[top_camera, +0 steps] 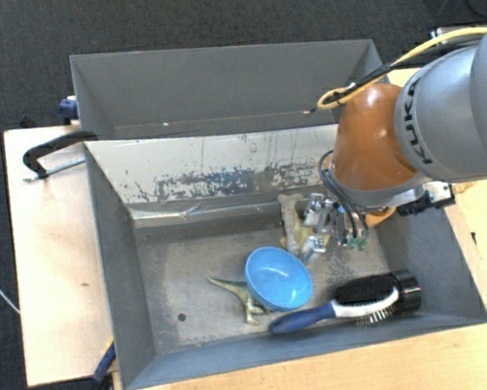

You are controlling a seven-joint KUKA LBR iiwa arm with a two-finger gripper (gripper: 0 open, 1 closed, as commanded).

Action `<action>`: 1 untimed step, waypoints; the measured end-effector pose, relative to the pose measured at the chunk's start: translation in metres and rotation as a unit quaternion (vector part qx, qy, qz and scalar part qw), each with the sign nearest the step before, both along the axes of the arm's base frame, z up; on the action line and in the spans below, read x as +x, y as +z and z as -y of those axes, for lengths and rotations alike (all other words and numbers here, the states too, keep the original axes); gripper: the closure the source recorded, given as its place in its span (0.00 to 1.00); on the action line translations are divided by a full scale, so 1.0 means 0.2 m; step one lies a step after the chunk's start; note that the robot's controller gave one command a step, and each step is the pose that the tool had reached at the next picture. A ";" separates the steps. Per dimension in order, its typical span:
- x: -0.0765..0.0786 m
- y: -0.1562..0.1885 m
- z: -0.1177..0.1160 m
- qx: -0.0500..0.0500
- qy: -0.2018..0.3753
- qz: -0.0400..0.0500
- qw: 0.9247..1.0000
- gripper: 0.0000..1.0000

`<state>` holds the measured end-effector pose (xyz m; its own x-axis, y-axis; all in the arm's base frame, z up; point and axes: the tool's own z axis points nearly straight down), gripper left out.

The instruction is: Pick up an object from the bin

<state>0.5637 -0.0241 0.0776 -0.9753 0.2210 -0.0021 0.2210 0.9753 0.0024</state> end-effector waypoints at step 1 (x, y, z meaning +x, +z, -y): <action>-0.03 0.77 -0.08 -0.001 0.026 0.006 1.000 1.00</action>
Offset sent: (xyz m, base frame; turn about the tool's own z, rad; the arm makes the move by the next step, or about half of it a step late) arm -0.0081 0.0158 0.1474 -0.0496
